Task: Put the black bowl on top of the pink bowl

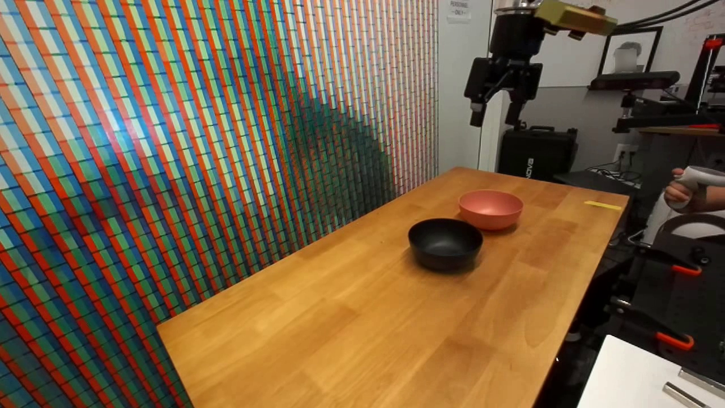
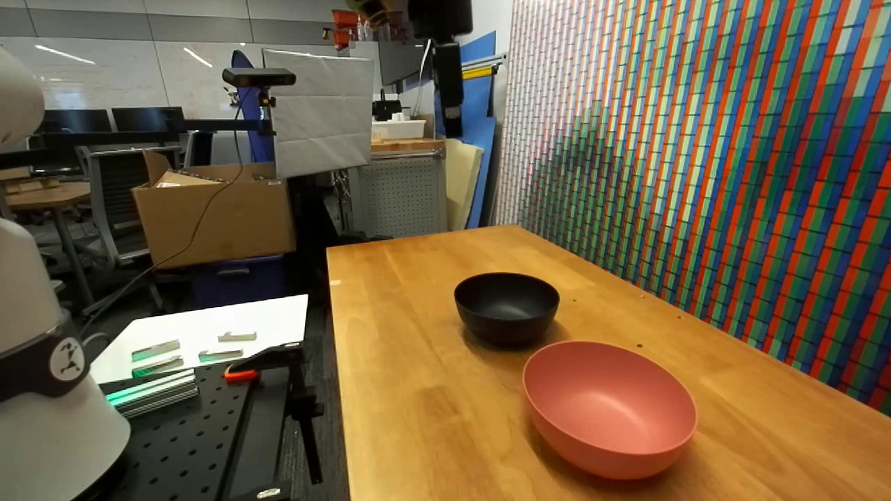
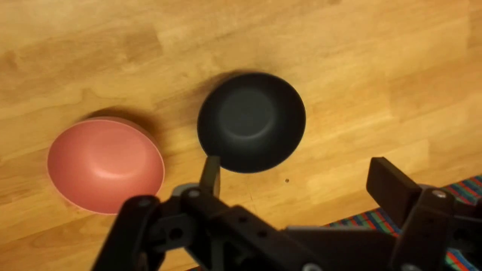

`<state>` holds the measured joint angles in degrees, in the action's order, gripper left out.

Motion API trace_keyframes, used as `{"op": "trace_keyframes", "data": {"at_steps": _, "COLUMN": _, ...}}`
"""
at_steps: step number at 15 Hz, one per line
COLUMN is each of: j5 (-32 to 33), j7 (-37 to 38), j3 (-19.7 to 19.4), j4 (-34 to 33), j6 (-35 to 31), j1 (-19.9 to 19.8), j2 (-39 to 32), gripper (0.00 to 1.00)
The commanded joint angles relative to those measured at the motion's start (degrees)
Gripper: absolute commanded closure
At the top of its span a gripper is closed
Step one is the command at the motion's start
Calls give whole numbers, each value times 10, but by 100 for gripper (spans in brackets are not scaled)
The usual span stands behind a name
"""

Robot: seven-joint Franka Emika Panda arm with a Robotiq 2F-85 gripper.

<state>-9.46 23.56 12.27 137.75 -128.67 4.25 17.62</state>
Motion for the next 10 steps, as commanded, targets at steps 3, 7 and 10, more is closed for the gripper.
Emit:
{"op": "trace_keyframes", "data": {"at_steps": 3, "j5": 11, "j7": 117, "j3": 3, "j4": -44, "j6": -131, "j1": -4, "j2": -134, "gripper": 0}}
{"op": "trace_keyframes", "data": {"at_steps": 7, "j5": 68, "j7": 189, "j3": -25, "j4": -45, "j6": -167, "j1": -6, "j2": -193, "gripper": 0}}
{"op": "trace_keyframes", "data": {"at_steps": 10, "j5": 111, "j7": 234, "j3": -57, "j4": -48, "j6": -151, "j1": -4, "j2": -214, "gripper": 0}}
